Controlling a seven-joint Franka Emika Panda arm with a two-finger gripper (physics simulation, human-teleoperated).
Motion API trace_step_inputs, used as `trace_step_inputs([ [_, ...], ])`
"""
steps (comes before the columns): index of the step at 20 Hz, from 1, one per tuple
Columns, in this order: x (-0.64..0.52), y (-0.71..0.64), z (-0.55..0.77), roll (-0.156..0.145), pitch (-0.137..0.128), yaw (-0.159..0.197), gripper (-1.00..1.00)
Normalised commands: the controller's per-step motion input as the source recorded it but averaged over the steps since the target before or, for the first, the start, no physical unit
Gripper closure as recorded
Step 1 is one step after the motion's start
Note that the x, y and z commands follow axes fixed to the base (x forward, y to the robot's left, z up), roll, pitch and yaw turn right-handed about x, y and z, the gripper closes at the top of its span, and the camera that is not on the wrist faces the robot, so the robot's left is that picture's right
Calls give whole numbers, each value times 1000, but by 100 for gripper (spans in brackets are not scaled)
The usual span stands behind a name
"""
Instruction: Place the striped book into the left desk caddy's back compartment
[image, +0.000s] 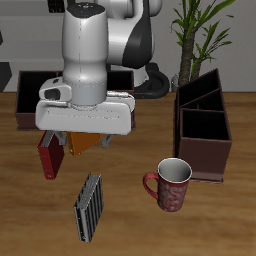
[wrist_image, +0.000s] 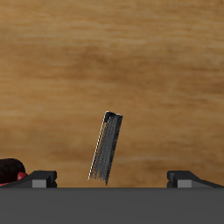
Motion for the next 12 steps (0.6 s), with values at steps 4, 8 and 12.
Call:
trace_step_inputs([
  [4,28,90,-133,2,-29,-32,-100],
  [8,94,78,-328,-26,-29,-41,-100],
  [12,96,-66,-218,-18,-33,-44,-100],
])
